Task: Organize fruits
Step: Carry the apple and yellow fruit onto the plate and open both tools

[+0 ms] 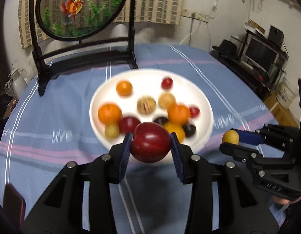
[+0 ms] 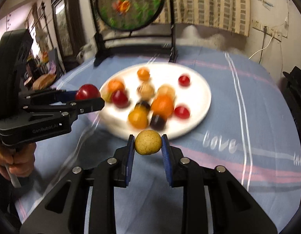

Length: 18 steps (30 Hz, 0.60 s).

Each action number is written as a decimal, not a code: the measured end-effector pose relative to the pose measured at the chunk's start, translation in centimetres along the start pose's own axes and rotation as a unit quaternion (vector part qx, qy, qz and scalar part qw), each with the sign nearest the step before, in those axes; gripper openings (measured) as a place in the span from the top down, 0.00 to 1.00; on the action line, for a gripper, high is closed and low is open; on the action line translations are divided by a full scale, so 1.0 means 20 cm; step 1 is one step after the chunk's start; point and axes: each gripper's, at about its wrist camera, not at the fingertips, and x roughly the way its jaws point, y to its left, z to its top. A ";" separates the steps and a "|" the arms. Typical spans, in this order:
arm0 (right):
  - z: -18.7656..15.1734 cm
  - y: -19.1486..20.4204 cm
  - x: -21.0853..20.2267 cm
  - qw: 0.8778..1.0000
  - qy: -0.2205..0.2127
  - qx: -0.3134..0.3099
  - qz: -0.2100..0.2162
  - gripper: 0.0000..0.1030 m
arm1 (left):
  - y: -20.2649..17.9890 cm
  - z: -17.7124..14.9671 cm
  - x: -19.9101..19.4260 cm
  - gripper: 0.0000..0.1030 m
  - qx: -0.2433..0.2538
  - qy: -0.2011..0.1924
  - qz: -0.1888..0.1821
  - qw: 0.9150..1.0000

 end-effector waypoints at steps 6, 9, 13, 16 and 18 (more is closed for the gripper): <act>0.27 -0.13 0.22 0.999 -0.020 0.028 0.002 0.73 | 0.09 0.21 0.26 0.61 -0.017 0.013 0.039 0.999; 0.34 -0.15 0.34 1.000 -0.008 0.029 0.001 0.73 | 0.13 0.27 0.36 0.61 -0.023 0.027 0.054 0.998; 0.36 -0.14 0.45 1.000 0.010 0.027 0.013 0.73 | 0.16 0.29 0.44 0.61 -0.019 0.036 0.059 0.997; 0.36 -0.13 0.52 0.999 0.019 0.020 0.018 0.73 | 0.19 0.29 0.48 0.61 -0.020 0.040 0.069 0.997; 0.37 -0.12 0.53 0.999 0.023 0.019 0.023 0.69 | 0.21 0.29 0.49 0.60 -0.027 0.046 0.070 0.996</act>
